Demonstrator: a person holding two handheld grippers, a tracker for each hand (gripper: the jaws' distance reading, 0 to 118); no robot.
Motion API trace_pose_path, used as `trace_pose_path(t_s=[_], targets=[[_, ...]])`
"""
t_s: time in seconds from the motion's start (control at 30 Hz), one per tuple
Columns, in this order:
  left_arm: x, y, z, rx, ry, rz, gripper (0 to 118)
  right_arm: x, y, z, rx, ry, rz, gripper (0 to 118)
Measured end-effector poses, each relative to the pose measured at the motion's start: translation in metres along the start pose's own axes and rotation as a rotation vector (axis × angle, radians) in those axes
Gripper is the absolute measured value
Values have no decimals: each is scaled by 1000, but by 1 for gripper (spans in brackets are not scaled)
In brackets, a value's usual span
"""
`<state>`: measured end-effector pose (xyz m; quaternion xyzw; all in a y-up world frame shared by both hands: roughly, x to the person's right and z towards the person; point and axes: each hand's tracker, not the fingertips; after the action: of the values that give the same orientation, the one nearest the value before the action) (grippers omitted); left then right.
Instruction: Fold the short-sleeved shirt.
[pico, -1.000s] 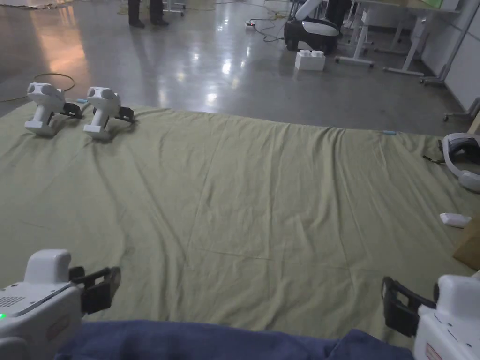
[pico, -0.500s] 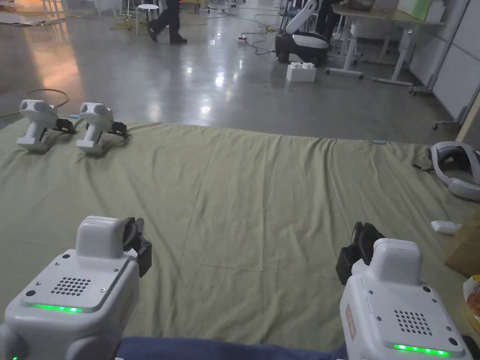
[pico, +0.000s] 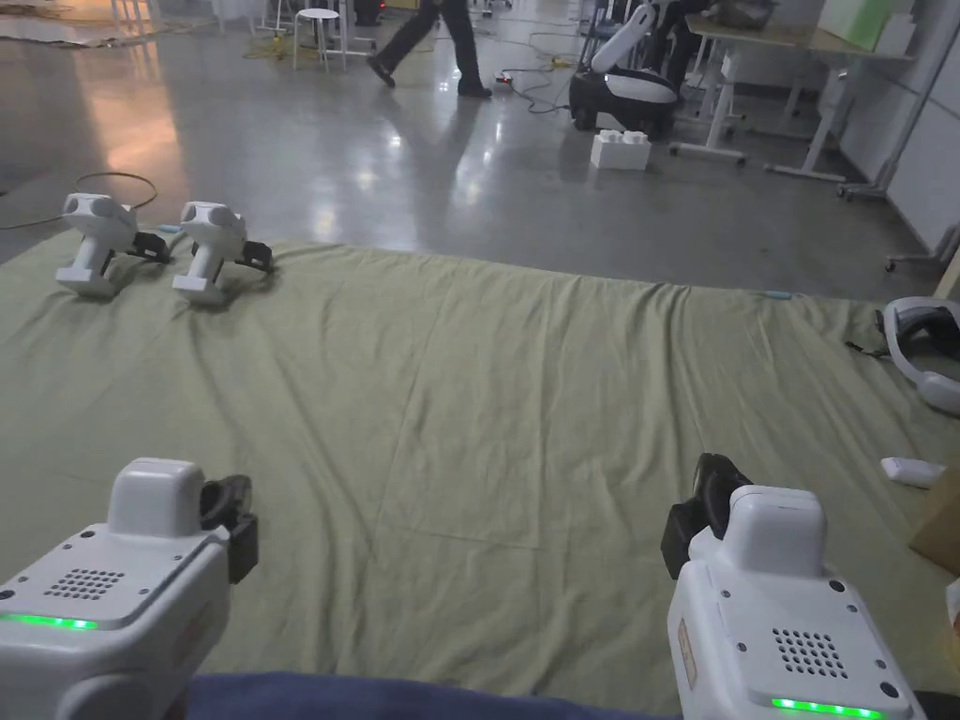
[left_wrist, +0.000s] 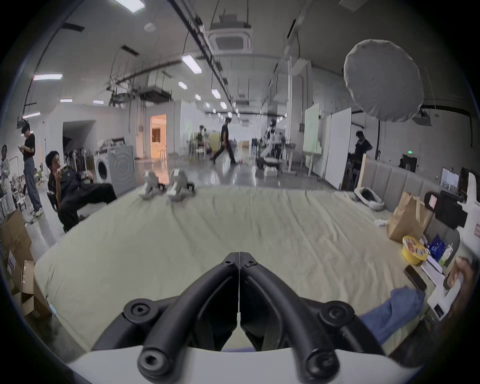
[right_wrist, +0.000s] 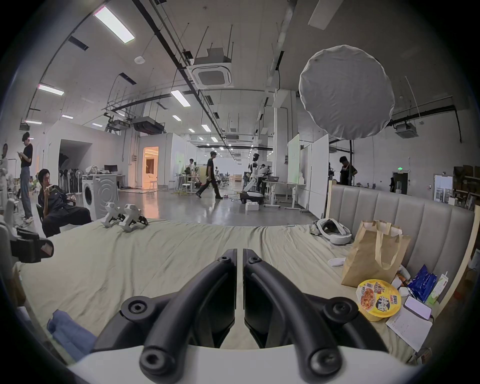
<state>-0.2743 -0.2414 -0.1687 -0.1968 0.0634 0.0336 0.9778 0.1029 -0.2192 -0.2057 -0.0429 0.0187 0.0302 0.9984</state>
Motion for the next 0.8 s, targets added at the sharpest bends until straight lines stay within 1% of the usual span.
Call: trace_pose_path(t_s=[0.1, 0.27, 0.33, 0.37, 0.4, 0.43, 0.47, 0.5, 0.63, 0.8], targets=[[-40, -16, -1, -109, -34, 49, 2, -1, -4, -4, -25, 13, 7, 6], [-108, -44, 1, -294, -113, 191, 2, -5, -12, -9, -82, 44, 27, 6], [-130, -55, -3, -371, -158, 244, 3, -7, -15, -12, -104, 55, 23, 6], [-141, -61, -5, -404, -164, 273, 7, -8, -17, -13, -116, 61, 21, 6], [-150, -67, -8, -432, -180, 298, 19, -8, -19, -14, -124, 64, 19, 6], [-159, -73, -10, -461, -189, 322, 35, -10, -21, -15, -134, 67, 18, 6], [-167, -79, -14, -488, -196, 341, 58, -11, -22, -16, -144, 71, 16, 6], [-173, -85, -17, -511, -210, 372, 70, -12, -24, -17, -152, 76, 15, 6], [-189, -112, -30, -571, -324, 522, 77, -17, -28, -17, -179, 85, 27, 6], [-191, -143, -51, -701, -485, 733, 77, -16, -33, -15, -202, 86, 38, 6]])
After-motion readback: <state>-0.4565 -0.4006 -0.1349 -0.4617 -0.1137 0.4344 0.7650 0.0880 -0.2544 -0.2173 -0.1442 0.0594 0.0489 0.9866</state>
